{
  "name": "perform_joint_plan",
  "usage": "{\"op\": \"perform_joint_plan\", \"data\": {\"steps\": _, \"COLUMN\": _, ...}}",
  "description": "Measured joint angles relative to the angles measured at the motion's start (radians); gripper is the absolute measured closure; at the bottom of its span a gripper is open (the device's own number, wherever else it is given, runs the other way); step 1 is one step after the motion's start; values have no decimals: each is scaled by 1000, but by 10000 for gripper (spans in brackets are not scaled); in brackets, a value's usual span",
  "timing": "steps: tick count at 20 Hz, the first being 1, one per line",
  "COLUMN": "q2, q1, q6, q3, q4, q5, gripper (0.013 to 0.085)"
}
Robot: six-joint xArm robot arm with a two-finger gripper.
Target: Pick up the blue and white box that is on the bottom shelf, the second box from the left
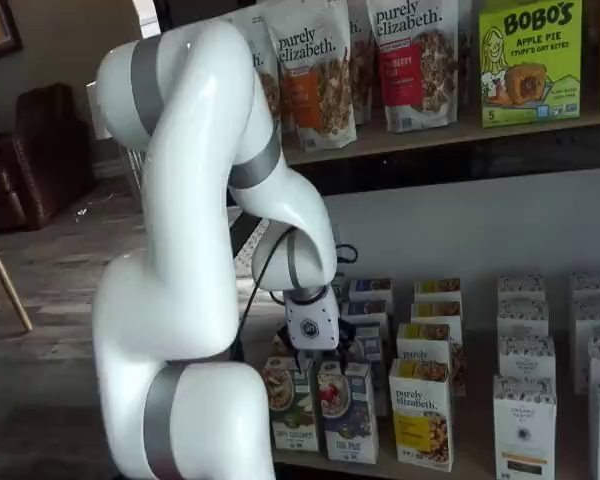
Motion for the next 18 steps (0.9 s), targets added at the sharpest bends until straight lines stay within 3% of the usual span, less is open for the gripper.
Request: {"op": "perform_joint_plan", "data": {"steps": 18, "q2": 251, "q1": 4, "q6": 83, "q3": -235, "q4": -83, "q5": -9, "gripper": 130}}
